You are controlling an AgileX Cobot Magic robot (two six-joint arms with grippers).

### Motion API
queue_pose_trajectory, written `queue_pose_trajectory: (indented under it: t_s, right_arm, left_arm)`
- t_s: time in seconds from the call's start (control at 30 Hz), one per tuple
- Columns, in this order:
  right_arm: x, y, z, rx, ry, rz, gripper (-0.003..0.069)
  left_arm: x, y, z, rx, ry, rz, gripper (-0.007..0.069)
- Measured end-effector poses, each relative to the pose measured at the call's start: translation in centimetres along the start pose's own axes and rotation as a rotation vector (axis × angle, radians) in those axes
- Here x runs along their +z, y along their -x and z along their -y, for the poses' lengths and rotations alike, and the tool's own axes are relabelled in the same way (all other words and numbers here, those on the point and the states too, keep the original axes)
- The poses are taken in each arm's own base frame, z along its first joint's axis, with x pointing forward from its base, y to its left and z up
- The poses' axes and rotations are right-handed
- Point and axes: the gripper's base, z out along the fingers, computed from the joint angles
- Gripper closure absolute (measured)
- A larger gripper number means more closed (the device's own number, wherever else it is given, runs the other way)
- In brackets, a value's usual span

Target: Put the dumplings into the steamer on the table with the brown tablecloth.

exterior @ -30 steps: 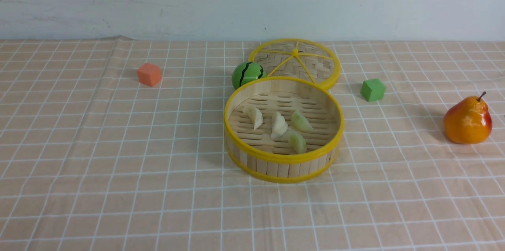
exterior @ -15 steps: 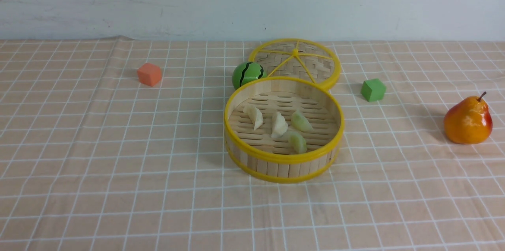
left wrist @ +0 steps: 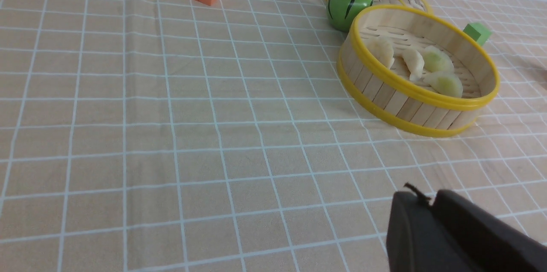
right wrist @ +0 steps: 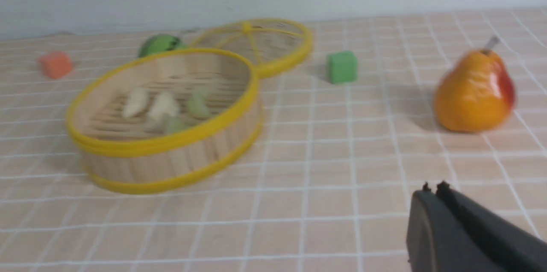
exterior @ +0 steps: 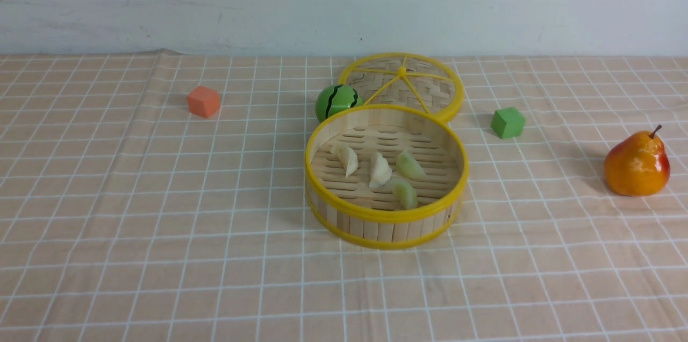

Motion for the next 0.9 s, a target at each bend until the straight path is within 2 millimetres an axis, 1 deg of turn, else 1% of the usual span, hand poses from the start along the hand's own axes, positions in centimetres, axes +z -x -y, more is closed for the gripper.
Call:
queue_pose_trajectory:
  t_s: [0.03, 0.07, 0.1, 0.13, 0.2, 0.37, 0.63, 0.9]
  right_arm:
    - [-0.1, -1.4, 0.6, 0.012, -0.059, 0.014, 0.0663]
    - [-0.2, -1.5, 0.7, 0.012, -0.064, 0.022, 0.0663]
    - [-0.1, -2.6, 1.2, 0.020, -0.115, 0.027, 0.0662]
    - [-0.1, -2.7, 1.2, 0.021, -0.121, 0.026, 0.0662]
    - [0.0, -3.6, 1.7, 0.034, -0.173, 0.017, 0.0662]
    - [0.0, -4.0, 1.8, 0.036, -0.191, -0.009, 0.0662]
    - [-0.1, -4.5, 1.7, 0.027, -0.156, -0.097, 0.0662]
    - [-0.1, -4.6, 1.6, 0.039, -0.149, -0.109, 0.0659]
  left_arm:
    - [0.0, 0.0, 0.0, 0.000, 0.000, 0.000, 0.0568]
    - [0.0, 0.0, 0.0, 0.000, 0.000, 0.000, 0.0568]
    - [0.0, 0.0, 0.0, 0.000, 0.000, 0.000, 0.0568]
    - [0.0, 0.0, 0.0, 0.000, 0.000, 0.000, 0.0568]
    - [0.0, 0.0, 0.0, 0.000, -0.001, 0.001, 0.0568]
    - [0.0, 0.0, 0.0, 0.000, -0.001, 0.001, 0.0568]
    - [0.0, 0.0, 0.0, 0.000, -0.001, 0.001, 0.0557]
    - [0.0, 0.0, 0.0, 0.000, -0.001, 0.001, 0.0550]
